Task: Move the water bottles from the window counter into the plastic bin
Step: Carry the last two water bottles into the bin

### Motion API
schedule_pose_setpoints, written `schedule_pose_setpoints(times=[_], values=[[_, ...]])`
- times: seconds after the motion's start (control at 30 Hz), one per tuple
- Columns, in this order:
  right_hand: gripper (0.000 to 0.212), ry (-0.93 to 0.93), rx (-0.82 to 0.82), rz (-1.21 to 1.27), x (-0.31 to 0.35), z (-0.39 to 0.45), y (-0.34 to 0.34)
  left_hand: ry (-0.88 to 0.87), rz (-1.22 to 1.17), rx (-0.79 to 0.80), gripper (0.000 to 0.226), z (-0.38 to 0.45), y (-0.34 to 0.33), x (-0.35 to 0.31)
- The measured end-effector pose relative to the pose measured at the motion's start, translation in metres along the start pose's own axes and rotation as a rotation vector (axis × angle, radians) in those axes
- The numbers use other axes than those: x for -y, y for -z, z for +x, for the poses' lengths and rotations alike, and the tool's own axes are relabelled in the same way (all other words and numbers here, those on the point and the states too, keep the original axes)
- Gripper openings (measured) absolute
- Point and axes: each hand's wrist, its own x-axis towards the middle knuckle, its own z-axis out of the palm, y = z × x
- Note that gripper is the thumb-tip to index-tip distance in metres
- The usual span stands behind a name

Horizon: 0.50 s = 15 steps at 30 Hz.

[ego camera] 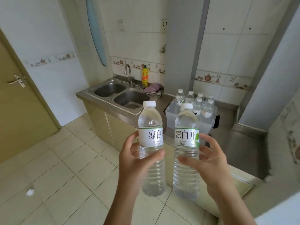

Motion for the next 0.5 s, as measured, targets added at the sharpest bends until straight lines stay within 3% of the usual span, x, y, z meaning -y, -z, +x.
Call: schedule_pose_setpoints(times=[0.5], values=[[0.081, -0.048, -0.287, 0.002, -0.032, 0.204, -0.045, -0.021, 0.003, 0.344, 0.070, 0.253, -0.078, 0.037]])
